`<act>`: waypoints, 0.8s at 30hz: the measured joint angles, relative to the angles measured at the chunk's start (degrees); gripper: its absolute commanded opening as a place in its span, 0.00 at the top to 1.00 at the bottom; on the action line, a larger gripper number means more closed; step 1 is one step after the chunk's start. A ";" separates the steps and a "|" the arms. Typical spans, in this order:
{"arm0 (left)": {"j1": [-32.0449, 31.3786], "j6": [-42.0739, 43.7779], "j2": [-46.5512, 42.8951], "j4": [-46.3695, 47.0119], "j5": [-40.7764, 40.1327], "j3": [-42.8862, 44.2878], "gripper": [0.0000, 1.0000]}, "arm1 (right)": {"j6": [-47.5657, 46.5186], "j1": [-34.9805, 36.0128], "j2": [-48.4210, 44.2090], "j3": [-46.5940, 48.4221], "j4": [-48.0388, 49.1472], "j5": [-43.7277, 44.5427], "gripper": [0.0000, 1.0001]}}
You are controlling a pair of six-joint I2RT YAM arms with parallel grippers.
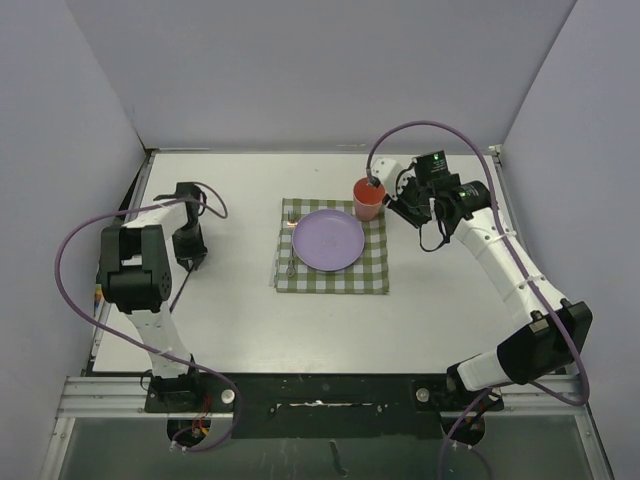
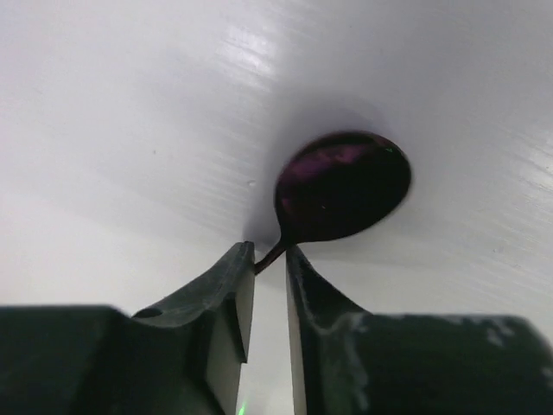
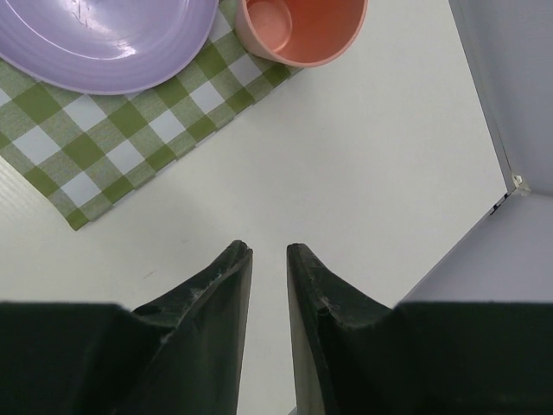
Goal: Set the dinner table for one person
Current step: Pick up the spoon from the center of the board.
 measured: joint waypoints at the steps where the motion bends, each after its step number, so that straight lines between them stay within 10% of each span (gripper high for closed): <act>1: -0.39 0.39 -0.02 0.26 -0.02 -0.28 1.00 | 0.00 -0.02 -0.20 -0.11 0.02 0.11 0.75; 24: -6.56 -2.71 -9.33 -0.74 8.63 -3.56 1.00 | 0.39 -0.42 -2.58 -2.36 -0.90 1.86 0.75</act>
